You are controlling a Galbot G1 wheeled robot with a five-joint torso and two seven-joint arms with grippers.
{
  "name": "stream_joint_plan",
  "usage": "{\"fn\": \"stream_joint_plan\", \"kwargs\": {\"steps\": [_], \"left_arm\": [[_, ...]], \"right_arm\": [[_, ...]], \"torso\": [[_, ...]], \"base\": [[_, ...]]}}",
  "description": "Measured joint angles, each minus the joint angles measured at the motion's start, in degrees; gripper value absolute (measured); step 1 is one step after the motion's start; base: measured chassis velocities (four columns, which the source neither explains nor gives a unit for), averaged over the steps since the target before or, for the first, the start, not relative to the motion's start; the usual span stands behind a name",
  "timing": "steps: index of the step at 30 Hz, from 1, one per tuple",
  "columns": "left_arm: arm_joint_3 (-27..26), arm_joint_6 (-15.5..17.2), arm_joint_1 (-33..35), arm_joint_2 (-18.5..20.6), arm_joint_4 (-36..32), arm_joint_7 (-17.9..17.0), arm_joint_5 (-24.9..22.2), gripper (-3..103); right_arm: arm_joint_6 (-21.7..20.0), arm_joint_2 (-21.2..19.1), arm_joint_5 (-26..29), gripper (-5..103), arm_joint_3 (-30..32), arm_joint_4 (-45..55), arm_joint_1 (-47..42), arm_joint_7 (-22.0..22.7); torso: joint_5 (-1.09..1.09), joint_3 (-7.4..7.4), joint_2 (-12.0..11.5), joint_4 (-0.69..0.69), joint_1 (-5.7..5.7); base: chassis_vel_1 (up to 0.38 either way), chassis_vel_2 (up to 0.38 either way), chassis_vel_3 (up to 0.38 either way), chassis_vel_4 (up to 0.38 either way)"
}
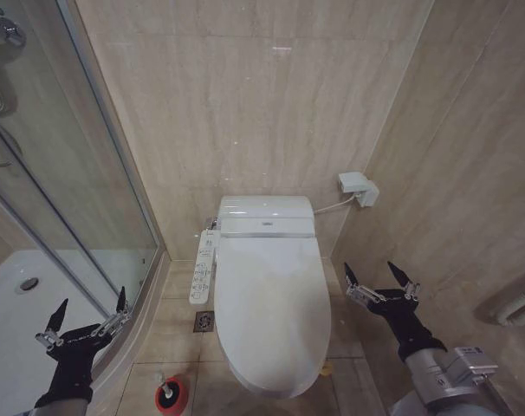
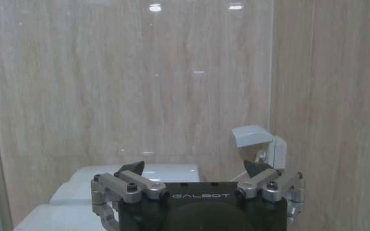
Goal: Open the toilet lid, clean the toilet bowl with a toilet brush, close the toilet lid, and flush.
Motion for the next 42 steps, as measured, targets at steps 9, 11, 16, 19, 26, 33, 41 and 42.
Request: {"fn": "stream_joint_plan", "kwargs": {"steps": [9,11,16,19,26,33,41,42], "left_arm": [[-1.6,1.0,-4.2,5.1,7.6,-0.5,-5.0,100],[-1.6,0.3,-5.0,6.1,9.5,-1.0,-6.0,100],[-0.9,-2.2,-6.7,7.5,12.5,-1.1,-6.5,100],[-0.4,-2.4,-7.2,8.8,13.4,-0.4,-7.2,100],[0.3,-1.1,-11.8,16.2,18.0,0.0,-11.7,100],[2.0,-0.6,-19.1,24.7,25.3,0.0,-16.2,100],[5.7,-2.2,-26.2,31.3,34.3,1.9,-17.6,98],[5.7,-2.2,-26.2,31.3,34.3,1.9,-17.6,98]], "right_arm": [[0.0,0.0,0.0,100,0.0,0.0,0.0,0.0],[0.0,0.0,0.0,100,0.0,0.0,0.0,0.0],[0.0,0.0,0.0,100,0.0,0.0,0.0,0.0],[0.0,0.0,0.0,100,0.0,0.0,0.0,0.0],[0.0,0.0,0.0,100,0.0,0.0,0.0,0.0],[0.0,0.0,0.0,100,0.0,0.0,0.0,0.0],[0.0,0.0,0.0,100,0.0,0.0,0.0,0.0],[0.0,0.0,0.0,100,0.0,0.0,0.0,0.0]], "torso": [[-0.01,0.0,0.0,0.0,0.0],[-0.02,0.0,0.0,0.0,0.0],[-0.02,0.0,0.0,0.0,0.0],[-0.02,0.0,0.0,0.01,0.0],[-0.02,0.0,0.0,0.0,0.0],[-0.02,0.0,0.0,0.0,0.0],[-0.03,0.0,0.0,0.0,0.0],[-0.03,0.0,0.0,0.0,0.0]], "base": [[0.0,0.0,0.0,0.0],[0.0,0.0,0.0,0.0],[0.0,0.0,0.0,0.0],[0.0,0.0,0.0,0.0],[0.0,0.0,0.0,0.0],[0.0,0.0,0.0,0.0],[0.0,0.0,0.0,0.0],[0.0,0.0,0.0,0.0]]}}
